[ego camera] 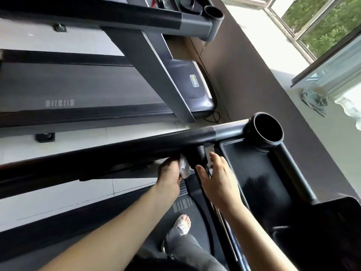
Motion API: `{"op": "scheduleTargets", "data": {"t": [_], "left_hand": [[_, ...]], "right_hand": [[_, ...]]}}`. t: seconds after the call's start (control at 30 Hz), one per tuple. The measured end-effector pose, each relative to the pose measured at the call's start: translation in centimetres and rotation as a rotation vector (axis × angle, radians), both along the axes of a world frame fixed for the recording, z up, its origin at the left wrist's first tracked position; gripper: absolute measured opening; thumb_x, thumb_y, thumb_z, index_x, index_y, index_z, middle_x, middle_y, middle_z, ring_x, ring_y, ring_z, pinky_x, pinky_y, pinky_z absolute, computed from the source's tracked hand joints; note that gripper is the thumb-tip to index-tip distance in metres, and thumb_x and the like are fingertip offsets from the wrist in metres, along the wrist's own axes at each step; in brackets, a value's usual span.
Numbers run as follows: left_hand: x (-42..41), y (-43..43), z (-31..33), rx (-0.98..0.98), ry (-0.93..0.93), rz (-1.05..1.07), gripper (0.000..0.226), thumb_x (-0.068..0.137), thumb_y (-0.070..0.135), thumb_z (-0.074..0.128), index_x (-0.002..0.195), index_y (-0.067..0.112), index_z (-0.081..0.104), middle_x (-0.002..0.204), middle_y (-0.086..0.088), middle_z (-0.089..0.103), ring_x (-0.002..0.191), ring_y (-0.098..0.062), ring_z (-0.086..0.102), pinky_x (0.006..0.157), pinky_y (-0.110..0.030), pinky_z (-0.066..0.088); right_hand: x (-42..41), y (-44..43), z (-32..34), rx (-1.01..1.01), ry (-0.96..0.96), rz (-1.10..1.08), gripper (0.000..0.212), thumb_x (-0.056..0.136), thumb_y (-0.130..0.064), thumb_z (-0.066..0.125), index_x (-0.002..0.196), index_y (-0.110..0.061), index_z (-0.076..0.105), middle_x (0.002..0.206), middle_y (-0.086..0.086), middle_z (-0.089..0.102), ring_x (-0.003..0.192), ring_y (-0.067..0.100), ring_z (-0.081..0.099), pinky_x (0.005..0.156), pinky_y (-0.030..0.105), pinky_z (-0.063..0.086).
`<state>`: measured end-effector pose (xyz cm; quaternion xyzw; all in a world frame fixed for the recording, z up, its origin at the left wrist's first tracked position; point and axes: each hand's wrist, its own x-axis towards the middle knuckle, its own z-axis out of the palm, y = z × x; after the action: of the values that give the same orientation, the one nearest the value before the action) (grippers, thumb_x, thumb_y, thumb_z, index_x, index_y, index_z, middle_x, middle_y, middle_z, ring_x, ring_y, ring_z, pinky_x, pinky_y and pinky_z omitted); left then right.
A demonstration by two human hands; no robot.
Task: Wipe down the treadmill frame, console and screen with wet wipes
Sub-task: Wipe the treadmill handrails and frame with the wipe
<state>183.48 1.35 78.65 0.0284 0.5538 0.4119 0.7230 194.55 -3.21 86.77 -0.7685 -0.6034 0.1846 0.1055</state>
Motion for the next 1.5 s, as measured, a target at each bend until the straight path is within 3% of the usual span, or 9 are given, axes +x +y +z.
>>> {"op": "scheduleTargets", "data": {"t": [0.13,0.3,0.43,0.53,0.7,0.87,1.1,1.27,1.5], "left_hand": [[1.7,1.0,-1.0,0.026,-0.16,-0.012,0.02,0.098,0.003,0.049,0.084,0.011,0.06,0.067,-0.002,0.067,0.057,-0.015,0.062,0.053,-0.021,0.05],[1.2,1.0,-0.5,0.13,-0.05,-0.259,0.047,0.08,-0.018,0.029,0.047,0.015,0.039,0.041,-0.001,0.037,0.039,-0.012,0.036,0.045,-0.02,0.029],[0.1,1.2,-0.5,0.145,0.008,-0.253,0.043,0.087,-0.008,0.038,0.055,0.015,0.054,0.047,-0.002,0.054,0.048,-0.016,0.048,0.051,-0.023,0.041],[0.9,1.3,-0.3,0.071,-0.222,-0.041,0.035,0.101,0.012,0.042,0.074,0.018,0.062,0.066,0.0,0.066,0.058,-0.012,0.061,0.057,-0.025,0.049],[2.7,0.8,-0.8,-0.045,-0.348,0.107,0.029,0.091,0.002,0.04,0.068,0.017,0.05,0.063,-0.002,0.049,0.051,-0.014,0.048,0.048,-0.02,0.043],[2.4,0.9,-0.5,0.057,-0.331,-0.021,0.039,0.095,-0.007,0.033,0.071,0.013,0.057,0.056,0.001,0.062,0.047,-0.009,0.058,0.045,-0.016,0.043],[1.5,1.0,-1.0,0.163,0.102,-0.124,0.041,0.086,-0.007,0.042,0.052,0.014,0.051,0.045,-0.005,0.05,0.042,-0.016,0.048,0.055,-0.029,0.044],[1.1,-0.1,-1.4,0.262,0.457,-0.232,0.035,0.072,0.038,0.049,0.063,0.009,0.067,0.063,-0.011,0.068,0.06,-0.025,0.065,0.058,-0.035,0.054],[2.3,1.8,-0.6,-0.036,0.005,-0.085,0.032,0.088,-0.011,0.042,0.069,0.01,0.057,0.053,-0.004,0.061,0.045,-0.013,0.059,0.047,-0.02,0.05]], "right_hand": [[-0.8,-0.3,-1.7,0.068,-0.051,0.024,0.038,0.097,-0.033,0.061,0.129,-0.017,0.052,0.119,0.005,0.059,0.109,0.032,0.06,0.085,0.044,0.051],[-0.2,-0.3,-2.0,0.154,-0.075,0.049,0.028,0.093,-0.03,0.066,0.118,-0.017,0.059,0.102,0.001,0.061,0.091,0.028,0.063,0.072,0.042,0.051],[-0.1,-0.1,-2.2,0.181,-0.071,0.062,0.028,0.092,-0.029,0.068,0.116,-0.017,0.061,0.099,0.0,0.062,0.087,0.027,0.065,0.071,0.042,0.053],[-0.1,-0.2,-2.5,0.207,-0.064,0.065,0.03,0.091,-0.027,0.07,0.118,-0.014,0.062,0.099,0.001,0.062,0.086,0.029,0.064,0.07,0.042,0.053],[0.1,-0.3,-2.7,0.203,-0.04,0.058,0.038,0.091,-0.026,0.07,0.126,-0.015,0.059,0.103,0.001,0.061,0.089,0.028,0.064,0.074,0.043,0.054],[0.2,-0.5,-2.5,0.216,-0.064,0.063,0.035,0.092,-0.033,0.069,0.122,-0.018,0.06,0.099,-0.002,0.059,0.084,0.024,0.062,0.067,0.039,0.052],[0.4,-0.4,-3.0,0.211,-0.062,0.061,0.03,0.093,-0.034,0.067,0.117,-0.018,0.061,0.097,-0.003,0.057,0.084,0.025,0.063,0.064,0.037,0.05],[0.3,-0.3,-3.2,0.228,-0.035,0.03,0.027,0.09,-0.032,0.069,0.112,-0.019,0.061,0.094,-0.007,0.055,0.082,0.022,0.061,0.063,0.03,0.04],[0.3,-0.1,-3.1,0.216,-0.035,0.027,0.025,0.089,-0.031,0.068,0.108,-0.017,0.061,0.092,-0.005,0.055,0.079,0.022,0.059,0.064,0.035,0.046]]}}
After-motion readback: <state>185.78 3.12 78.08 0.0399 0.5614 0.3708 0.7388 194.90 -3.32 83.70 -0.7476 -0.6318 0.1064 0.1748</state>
